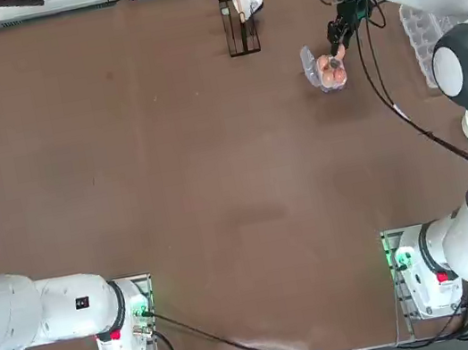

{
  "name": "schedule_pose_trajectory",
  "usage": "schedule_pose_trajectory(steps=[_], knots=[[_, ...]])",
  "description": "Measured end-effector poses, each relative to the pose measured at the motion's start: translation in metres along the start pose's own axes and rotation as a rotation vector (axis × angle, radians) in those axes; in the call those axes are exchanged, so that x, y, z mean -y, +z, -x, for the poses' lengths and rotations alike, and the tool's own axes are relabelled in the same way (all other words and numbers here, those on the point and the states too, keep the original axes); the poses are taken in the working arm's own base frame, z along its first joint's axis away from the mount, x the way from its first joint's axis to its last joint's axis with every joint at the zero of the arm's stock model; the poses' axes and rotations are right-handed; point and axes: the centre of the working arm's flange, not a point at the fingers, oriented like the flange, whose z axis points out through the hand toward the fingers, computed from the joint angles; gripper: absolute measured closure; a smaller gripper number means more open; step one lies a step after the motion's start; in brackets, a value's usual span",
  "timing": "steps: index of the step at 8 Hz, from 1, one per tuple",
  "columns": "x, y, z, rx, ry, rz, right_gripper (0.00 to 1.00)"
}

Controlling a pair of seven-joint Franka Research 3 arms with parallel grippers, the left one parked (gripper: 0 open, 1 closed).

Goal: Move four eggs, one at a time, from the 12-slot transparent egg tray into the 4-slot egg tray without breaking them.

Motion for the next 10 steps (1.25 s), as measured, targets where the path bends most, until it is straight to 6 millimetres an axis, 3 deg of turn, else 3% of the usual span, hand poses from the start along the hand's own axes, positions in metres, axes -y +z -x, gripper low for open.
schedule_pose_trajectory(steps=[10], knots=[[0.0004, 0.0046, 0.0021, 0.012, 0.008, -0.011, 0.46]])
